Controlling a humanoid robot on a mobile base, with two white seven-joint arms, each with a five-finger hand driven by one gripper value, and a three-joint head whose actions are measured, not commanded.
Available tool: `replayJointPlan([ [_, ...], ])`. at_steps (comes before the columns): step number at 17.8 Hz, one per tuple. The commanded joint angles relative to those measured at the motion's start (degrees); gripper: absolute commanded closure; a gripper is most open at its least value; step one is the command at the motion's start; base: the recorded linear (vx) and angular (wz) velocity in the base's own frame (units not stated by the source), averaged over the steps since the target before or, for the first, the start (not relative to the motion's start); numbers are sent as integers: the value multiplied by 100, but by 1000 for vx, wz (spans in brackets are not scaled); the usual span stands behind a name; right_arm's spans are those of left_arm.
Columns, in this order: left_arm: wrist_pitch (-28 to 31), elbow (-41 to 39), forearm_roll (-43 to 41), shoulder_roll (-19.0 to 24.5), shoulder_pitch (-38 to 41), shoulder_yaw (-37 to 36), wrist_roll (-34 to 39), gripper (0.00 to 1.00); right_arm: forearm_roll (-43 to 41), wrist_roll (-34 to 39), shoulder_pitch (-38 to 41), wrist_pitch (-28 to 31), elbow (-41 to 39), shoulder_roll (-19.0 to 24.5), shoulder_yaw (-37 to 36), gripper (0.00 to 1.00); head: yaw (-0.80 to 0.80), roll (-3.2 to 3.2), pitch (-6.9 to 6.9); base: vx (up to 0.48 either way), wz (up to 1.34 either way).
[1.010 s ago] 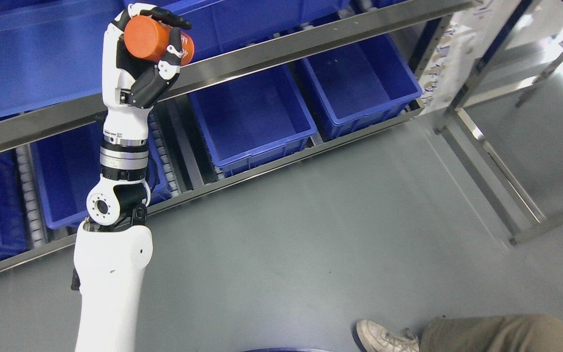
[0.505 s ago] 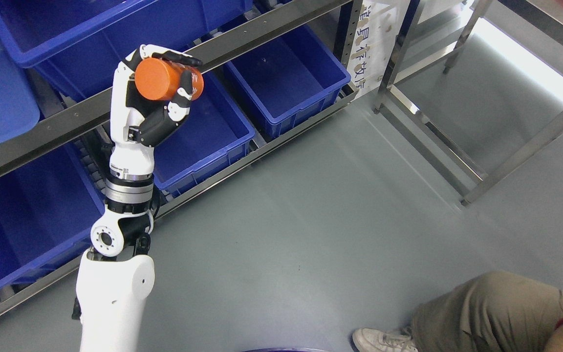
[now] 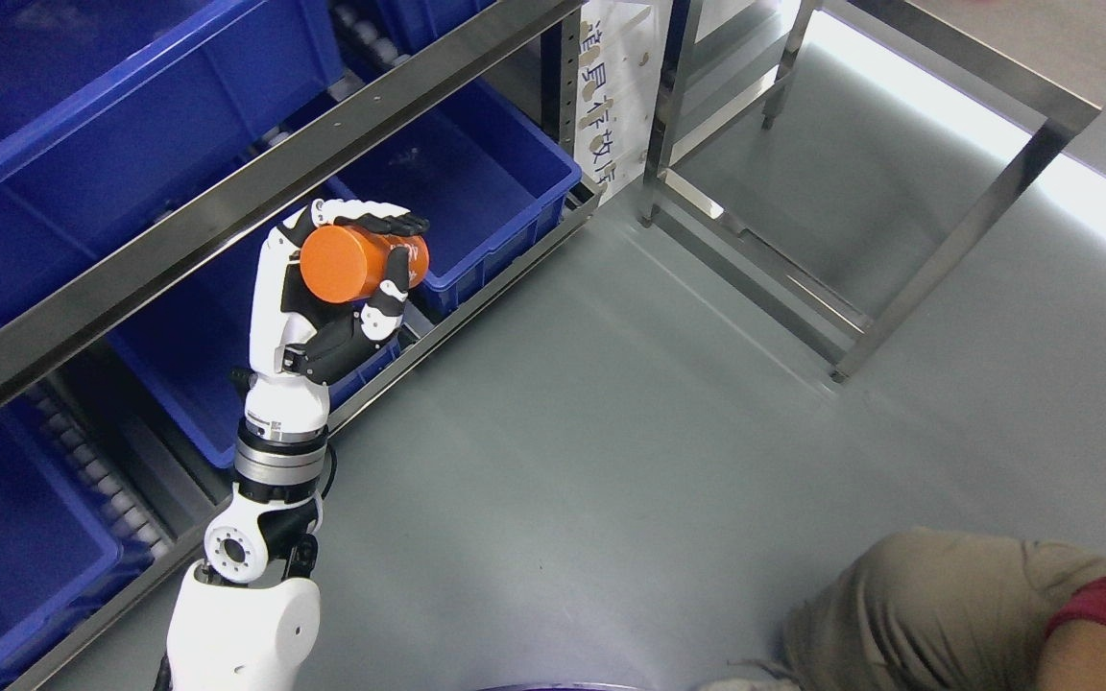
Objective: Grab orange capacitor from left shelf to right desk
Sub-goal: 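Hold the capacitor in the left hand while turning toward the steel table, then lower the capacitor with the left hand into the red tray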
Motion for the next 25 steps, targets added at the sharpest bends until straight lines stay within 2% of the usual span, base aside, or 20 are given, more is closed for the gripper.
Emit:
replayJointPlan([
  [1,-14,-101,-3,100,47,-139,7,98,35,4,133,4,-100,-100,-62,0,0,0,0,208,-314],
  [8,-40,-110,6,100,29,-217,-2,97,35,4,133,4,-100,-100,-62,0,0,0,0,258,-287],
  [13,12,-101,-3,100,-242,-780,-2,97,35,4,133,4,-100,-100,-62,0,0,0,0,298,-395],
  [19,547,-93,-3,100,-691,-1341,85,97,35,4,124,4,-100,-100,-62,0,0,0,1,323,-409],
  [25,1276,-22,-12,100,-1104,-1870,534,97,35,4,133,4,-100,-100,-62,0,0,0,1,349,-270],
])
